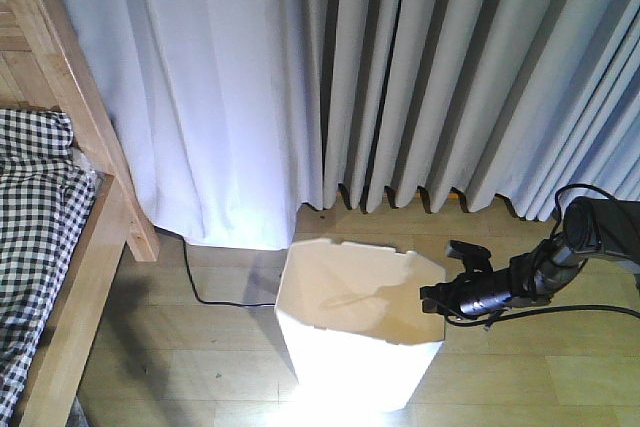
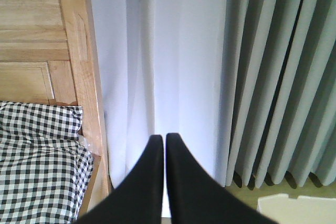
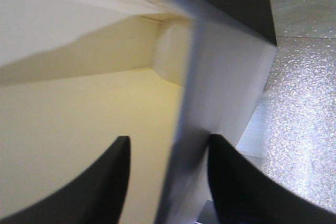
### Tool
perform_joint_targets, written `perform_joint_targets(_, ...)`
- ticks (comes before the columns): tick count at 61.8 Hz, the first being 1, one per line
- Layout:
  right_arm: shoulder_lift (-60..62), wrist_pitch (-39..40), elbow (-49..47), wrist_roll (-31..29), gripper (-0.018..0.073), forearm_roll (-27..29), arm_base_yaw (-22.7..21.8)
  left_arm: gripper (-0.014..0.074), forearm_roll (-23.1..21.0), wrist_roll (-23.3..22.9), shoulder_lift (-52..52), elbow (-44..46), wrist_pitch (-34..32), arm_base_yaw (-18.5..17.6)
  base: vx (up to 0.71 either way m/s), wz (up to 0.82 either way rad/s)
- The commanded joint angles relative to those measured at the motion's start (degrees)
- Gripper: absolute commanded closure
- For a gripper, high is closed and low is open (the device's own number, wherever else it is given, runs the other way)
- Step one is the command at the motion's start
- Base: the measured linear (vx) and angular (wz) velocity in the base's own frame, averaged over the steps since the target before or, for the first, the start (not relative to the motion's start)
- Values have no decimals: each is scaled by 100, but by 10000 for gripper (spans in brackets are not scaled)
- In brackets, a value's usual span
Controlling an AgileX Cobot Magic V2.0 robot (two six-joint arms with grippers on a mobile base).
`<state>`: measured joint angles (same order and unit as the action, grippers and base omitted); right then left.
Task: Move trash bin to bedside with robot
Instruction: 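Open the right gripper and lift it away from the bin rim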
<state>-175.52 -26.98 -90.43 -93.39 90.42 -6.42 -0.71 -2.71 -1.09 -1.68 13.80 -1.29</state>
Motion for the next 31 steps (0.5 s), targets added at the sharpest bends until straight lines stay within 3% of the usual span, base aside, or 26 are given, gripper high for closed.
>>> perform_joint_targets(1, 427, -382, -52, -19, 115, -84, -38, 602, -24, -50, -61, -165, -384, -31, 0, 0)
perform_joint_targets(8, 432, -394, -45, -42, 67, -130, -151, 602, -24, -50, -61, -165, -384, -31, 0, 0)
perform_joint_targets(19, 444, -394, -45, -43, 66, -106, -312, 602, -24, -50, -61, -165, -384, -31, 0, 0)
perform_joint_targets(31, 444, -504, -52, -486, 66, 199, -307, 602, -24, -50, -61, -165, -384, -31, 0, 0)
